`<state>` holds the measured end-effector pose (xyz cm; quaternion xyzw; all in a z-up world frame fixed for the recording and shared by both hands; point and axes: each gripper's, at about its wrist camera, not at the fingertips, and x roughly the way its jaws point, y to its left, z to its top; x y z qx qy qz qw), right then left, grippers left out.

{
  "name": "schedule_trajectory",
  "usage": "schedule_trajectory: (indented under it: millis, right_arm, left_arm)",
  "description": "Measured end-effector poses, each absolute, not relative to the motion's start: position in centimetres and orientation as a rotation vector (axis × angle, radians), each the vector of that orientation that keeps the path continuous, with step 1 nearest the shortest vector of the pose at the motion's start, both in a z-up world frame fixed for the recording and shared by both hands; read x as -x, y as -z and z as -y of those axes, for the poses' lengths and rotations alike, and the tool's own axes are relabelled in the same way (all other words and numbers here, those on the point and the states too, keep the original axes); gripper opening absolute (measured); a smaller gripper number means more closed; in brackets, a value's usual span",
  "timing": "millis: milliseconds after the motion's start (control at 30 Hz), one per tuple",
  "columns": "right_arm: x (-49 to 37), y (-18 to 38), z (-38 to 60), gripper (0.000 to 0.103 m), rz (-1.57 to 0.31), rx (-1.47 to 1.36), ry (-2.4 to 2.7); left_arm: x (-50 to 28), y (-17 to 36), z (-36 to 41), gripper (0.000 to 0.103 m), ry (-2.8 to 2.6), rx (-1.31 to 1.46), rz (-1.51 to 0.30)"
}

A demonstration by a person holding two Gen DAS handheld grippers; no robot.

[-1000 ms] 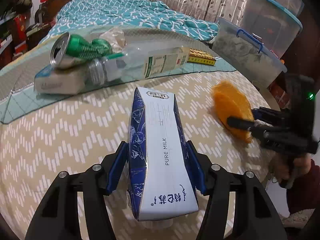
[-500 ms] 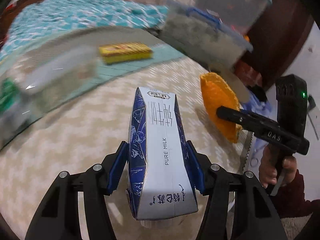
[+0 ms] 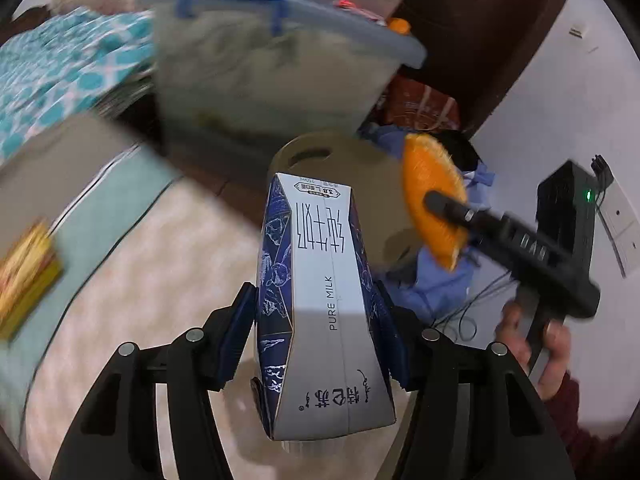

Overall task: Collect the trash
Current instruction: 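Carry carton and peel over the beige bin and open both grippers, then grasp the crumpled white tissue on the bed with the right gripper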

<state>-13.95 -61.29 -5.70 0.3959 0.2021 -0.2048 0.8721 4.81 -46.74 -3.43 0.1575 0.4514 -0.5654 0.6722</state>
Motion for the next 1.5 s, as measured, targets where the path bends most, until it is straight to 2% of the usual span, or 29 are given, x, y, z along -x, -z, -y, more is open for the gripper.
schedule_trajectory:
  millis: [33, 100, 133, 167, 300, 400, 633, 700, 867, 1133, 1267, 1500]
  right_arm:
    - [13.9, 5.9, 62.1, 0.044, -0.416, -0.835, 0.444]
    - [14.2, 6.4, 63.1, 0.060, -0.391, -0.858, 0.464]
    - [14.4, 6.5, 63.7, 0.066, -0.378, -0.871, 0.480]
    - [14.6, 6.6, 64.0, 0.074, -0.362, -0.878, 0.511]
    - [16.3, 5.6, 63.9, 0.074, -0.286, -0.868, 0.529]
    - [16.9, 5.1, 63.0, 0.072, -0.264, -0.853, 0.519]
    - [14.2, 4.5, 59.8, 0.069, -0.313, -0.831, 0.363]
    - [12.7, 4.4, 58.0, 0.065, -0.347, -0.824, 0.309]
    - [6.6, 3.8, 52.5, 0.056, -0.457, -0.764, 0.156]
    - [-5.3, 3.5, 38.1, 0.056, -0.679, -0.604, -0.145]
    - [-12.0, 3.2, 30.9, 0.056, -0.787, -0.459, -0.226]
    - [-23.2, 2.2, 25.3, 0.056, -0.912, -0.187, -0.142]
  left_arm:
    - [-4.6, 3.4, 48.8, 0.055, 1.283, -0.362, -1.012]
    - [-4.5, 3.6, 51.8, 0.058, 1.288, -0.364, -1.010]
    - [-4.6, 3.8, 53.4, 0.065, 1.280, -0.366, -1.017]
    - [-4.7, 3.9, 54.4, 0.078, 1.255, -0.367, -1.015]
    - [-5.3, 3.3, 54.6, 0.078, 1.223, -0.306, -1.000]
    - [-5.3, 2.5, 52.0, 0.077, 1.221, -0.313, -0.964]
    - [-6.2, 3.4, 39.0, 0.077, 1.134, -0.327, -0.963]
    - [-6.6, 4.1, 34.4, 0.077, 1.075, -0.326, -0.970]
    - [-8.3, 5.6, 21.1, 0.077, 0.862, -0.262, -0.979]
    - [-11.1, 6.7, 3.6, 0.075, 0.491, -0.080, -0.956]
    - [-12.4, 7.5, -1.4, 0.075, 0.388, -0.006, -0.934]
    - [-12.3, 7.3, -3.6, 0.074, 0.438, 0.089, -0.893]
